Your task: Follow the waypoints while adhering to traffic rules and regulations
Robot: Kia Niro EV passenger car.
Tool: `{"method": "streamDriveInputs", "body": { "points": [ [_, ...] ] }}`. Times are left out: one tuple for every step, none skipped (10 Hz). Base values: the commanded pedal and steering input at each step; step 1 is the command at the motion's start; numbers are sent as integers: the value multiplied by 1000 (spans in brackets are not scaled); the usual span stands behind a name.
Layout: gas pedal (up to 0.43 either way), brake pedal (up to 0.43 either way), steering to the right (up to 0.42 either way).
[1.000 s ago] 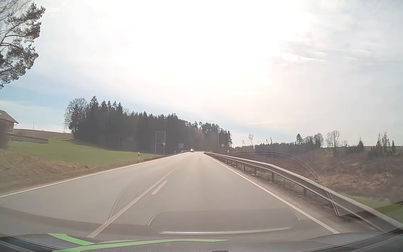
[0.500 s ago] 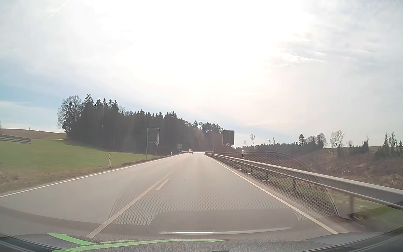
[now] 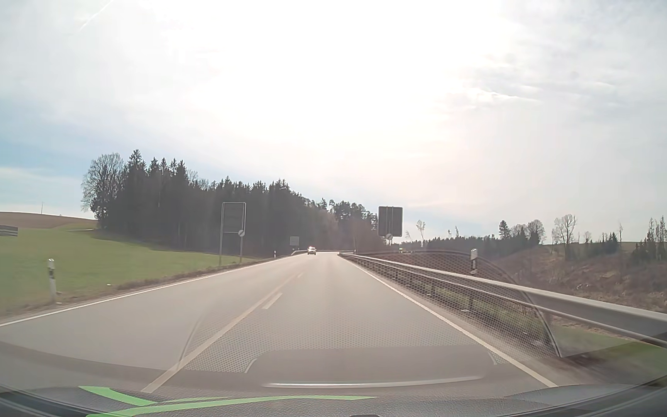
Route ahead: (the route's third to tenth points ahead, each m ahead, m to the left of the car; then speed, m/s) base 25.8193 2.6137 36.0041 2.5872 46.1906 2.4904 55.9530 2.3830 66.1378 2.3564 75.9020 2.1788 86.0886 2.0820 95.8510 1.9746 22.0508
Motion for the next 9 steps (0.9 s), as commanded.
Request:
{"method": "streamDriveInputs", "body": {
  "points": [
    [248,0,3],
    [248,0,3],
    [248,0,3],
    [248,0,3],
    [248,0,3],
    [248,0,3],
    [248,0,3],
    [248,0,3],
    [248,0,3]
  ]
}}
